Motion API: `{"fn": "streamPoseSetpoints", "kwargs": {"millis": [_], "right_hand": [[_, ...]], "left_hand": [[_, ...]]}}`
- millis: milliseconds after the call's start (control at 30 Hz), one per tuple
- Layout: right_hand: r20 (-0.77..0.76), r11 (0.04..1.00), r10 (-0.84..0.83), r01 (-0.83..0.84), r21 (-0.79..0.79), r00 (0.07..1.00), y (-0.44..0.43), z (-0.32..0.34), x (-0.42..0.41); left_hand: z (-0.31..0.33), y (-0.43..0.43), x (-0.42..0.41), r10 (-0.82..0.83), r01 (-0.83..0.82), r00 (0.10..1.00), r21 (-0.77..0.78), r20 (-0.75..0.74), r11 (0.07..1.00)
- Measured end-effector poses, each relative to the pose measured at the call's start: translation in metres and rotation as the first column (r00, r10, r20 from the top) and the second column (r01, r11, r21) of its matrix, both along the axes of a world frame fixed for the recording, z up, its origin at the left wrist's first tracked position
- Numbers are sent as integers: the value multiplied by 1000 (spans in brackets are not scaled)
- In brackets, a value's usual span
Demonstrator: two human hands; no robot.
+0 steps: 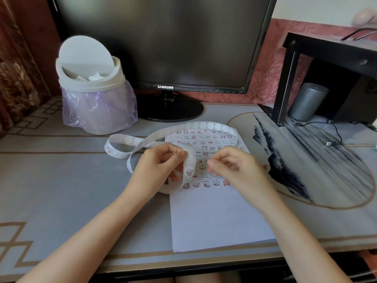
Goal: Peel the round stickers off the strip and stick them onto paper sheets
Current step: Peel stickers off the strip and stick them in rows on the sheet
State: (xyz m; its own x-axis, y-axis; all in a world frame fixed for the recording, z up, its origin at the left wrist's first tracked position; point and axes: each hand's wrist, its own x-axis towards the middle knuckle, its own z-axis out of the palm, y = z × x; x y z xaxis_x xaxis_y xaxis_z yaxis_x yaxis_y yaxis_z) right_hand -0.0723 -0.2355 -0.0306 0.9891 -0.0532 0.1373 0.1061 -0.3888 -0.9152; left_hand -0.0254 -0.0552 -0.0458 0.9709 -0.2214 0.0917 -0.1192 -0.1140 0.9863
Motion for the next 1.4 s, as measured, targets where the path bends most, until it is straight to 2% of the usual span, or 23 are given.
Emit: {"fn": "streamPoseSetpoints", "kwargs": {"millis": [233, 467, 633, 1033, 1267, 1400], "right_hand": [[63, 988, 9, -19, 150, 998, 28, -5, 4], [129, 972, -47, 16, 233, 991, 29, -9, 8], [155, 977, -62, 28, 211, 986, 26, -9, 6], [147, 986, -64, 40, 159, 987, 24, -10, 8], [138, 1000, -21, 19, 16, 990, 20, -16, 5], [149, 998, 15, -24, 60, 989, 18, -12, -2]], "left_hand": [[4, 2, 0, 14, -12, 1000, -108, 26, 994], [11, -2, -3, -36, 30, 999, -163, -33, 986], [9, -3, -5, -83, 81, 996, -100, -14, 992], [8, -2, -5, -97, 96, 995, -65, -10, 993], [7, -2, -5, -97, 94, 987, -31, -128, 995], [5, -2, -4, -65, 67, 986, 6, -153, 998]]}}
